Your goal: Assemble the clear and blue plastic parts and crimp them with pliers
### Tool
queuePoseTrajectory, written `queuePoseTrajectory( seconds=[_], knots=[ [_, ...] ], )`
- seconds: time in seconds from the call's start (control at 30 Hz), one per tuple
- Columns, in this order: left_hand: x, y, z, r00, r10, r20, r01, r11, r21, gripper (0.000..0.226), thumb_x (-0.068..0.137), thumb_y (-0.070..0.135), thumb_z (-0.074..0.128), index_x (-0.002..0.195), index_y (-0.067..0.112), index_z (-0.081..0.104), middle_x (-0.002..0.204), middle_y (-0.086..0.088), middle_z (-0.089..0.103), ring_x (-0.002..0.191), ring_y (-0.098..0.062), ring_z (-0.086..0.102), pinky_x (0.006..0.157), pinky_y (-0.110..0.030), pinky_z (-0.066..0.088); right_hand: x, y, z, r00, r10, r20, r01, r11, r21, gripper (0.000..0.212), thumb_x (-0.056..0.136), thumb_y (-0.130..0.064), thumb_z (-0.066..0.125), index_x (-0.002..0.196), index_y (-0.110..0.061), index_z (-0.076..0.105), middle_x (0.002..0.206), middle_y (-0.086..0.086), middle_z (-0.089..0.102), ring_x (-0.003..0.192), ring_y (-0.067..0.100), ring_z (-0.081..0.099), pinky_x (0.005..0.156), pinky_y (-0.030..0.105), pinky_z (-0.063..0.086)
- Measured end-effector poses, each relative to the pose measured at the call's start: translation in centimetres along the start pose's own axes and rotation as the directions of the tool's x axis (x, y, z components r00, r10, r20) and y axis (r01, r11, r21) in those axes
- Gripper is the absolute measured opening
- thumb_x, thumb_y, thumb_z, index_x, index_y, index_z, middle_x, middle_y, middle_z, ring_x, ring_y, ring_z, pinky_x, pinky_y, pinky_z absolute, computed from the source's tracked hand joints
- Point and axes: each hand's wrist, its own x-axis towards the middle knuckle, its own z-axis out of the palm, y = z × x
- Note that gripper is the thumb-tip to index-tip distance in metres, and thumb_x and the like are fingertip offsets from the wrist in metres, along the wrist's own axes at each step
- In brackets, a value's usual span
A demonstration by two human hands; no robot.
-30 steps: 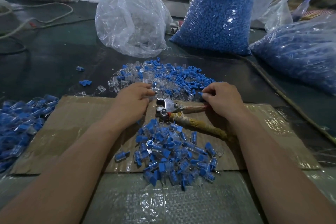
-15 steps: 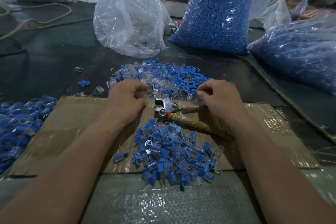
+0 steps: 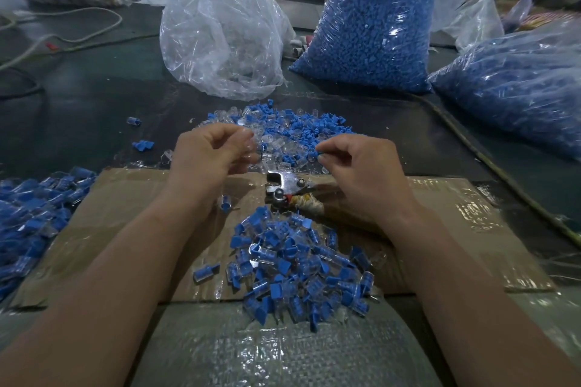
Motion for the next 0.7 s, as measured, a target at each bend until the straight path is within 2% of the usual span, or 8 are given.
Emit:
queuePoseTrajectory(
  seconds=[0.1, 0.23, 0.37, 0.47, 0.53, 0.63, 0.7],
  knots=[
    [-0.4, 0.4, 0.1, 0.998, -0.039, 0.040, 0.041, 0.997, -0.068, 0.015, 0.083, 0.021, 0.058, 0.093, 0.015, 0.066, 0.077, -0.005, 0.070, 0.058, -0.010, 0.065, 0.049, -0.015, 0.049, -0.3, -0.5, 0.0, 0.999, -0.016, -0.030, 0.018, 0.999, 0.050, 0.019, 0.084, -0.015, 0.066, 0.102, -0.013, 0.070, 0.089, -0.004, 0.069, 0.074, 0.001, 0.058, 0.072, 0.009, 0.046],
    [-1.0, 0.7, 0.4, 0.989, -0.029, 0.146, 0.035, 0.999, -0.036, 0.026, 0.071, 0.028, 0.059, 0.085, 0.007, 0.066, 0.076, -0.009, 0.070, 0.055, -0.007, 0.064, 0.050, -0.013, 0.049, -0.7, -1.4, 0.5, 0.998, -0.021, -0.062, 0.031, 0.984, 0.173, 0.013, 0.083, -0.017, 0.068, 0.093, -0.011, 0.072, 0.076, -0.010, 0.063, 0.066, 0.000, 0.058, 0.070, 0.014, 0.050],
    [-1.1, 0.7, 0.5, 0.969, -0.036, 0.246, 0.027, 0.999, 0.038, 0.023, 0.071, 0.026, 0.060, 0.084, 0.009, 0.068, 0.074, -0.006, 0.071, 0.063, -0.009, 0.067, 0.059, -0.013, 0.051, -1.1, -2.2, 1.0, 0.997, -0.050, -0.062, 0.064, 0.966, 0.251, 0.008, 0.082, -0.016, 0.068, 0.088, -0.011, 0.071, 0.070, -0.012, 0.061, 0.064, 0.003, 0.059, 0.064, 0.016, 0.050],
    [-1.0, 0.5, 0.3, 0.954, -0.030, 0.297, 0.029, 1.000, 0.007, 0.012, 0.077, 0.011, 0.061, 0.086, 0.011, 0.070, 0.078, -0.006, 0.073, 0.072, -0.013, 0.069, 0.064, -0.016, 0.053, -1.1, -2.2, 1.1, 0.998, -0.059, -0.020, 0.062, 0.969, 0.238, 0.008, 0.083, -0.018, 0.068, 0.089, -0.012, 0.071, 0.070, -0.013, 0.060, 0.064, 0.003, 0.058, 0.065, 0.020, 0.050],
    [-0.9, 0.4, 0.1, 0.945, -0.028, 0.326, 0.040, 0.999, -0.030, 0.020, 0.074, 0.001, 0.064, 0.089, 0.012, 0.072, 0.086, -0.007, 0.073, 0.082, -0.018, 0.070, 0.071, -0.021, 0.055, -1.0, -2.1, 1.1, 0.999, -0.049, -0.010, 0.050, 0.972, 0.228, 0.009, 0.083, -0.018, 0.067, 0.089, -0.013, 0.071, 0.071, -0.012, 0.060, 0.066, 0.003, 0.058, 0.066, 0.022, 0.050],
    [-1.1, 0.4, 0.1, 0.943, -0.004, 0.334, 0.011, 1.000, -0.017, 0.031, 0.060, 0.007, 0.070, 0.090, 0.018, 0.073, 0.089, -0.005, 0.073, 0.086, -0.018, 0.070, 0.076, -0.022, 0.055, -1.0, -2.0, 1.0, 0.999, -0.035, -0.015, 0.037, 0.973, 0.230, 0.007, 0.083, -0.019, 0.067, 0.087, -0.013, 0.071, 0.068, -0.015, 0.058, 0.065, 0.003, 0.057, 0.065, 0.021, 0.049],
    [-1.2, 0.5, 0.2, 0.944, 0.007, 0.331, -0.004, 1.000, -0.010, 0.032, 0.059, 0.009, 0.070, 0.089, 0.019, 0.073, 0.088, -0.004, 0.073, 0.085, -0.017, 0.070, 0.075, -0.020, 0.055, -1.0, -1.9, 0.9, 1.000, -0.022, -0.011, 0.024, 0.974, 0.227, 0.004, 0.083, -0.020, 0.067, 0.083, -0.016, 0.069, 0.066, -0.017, 0.058, 0.063, 0.003, 0.057, 0.062, 0.020, 0.048]
  ],
)
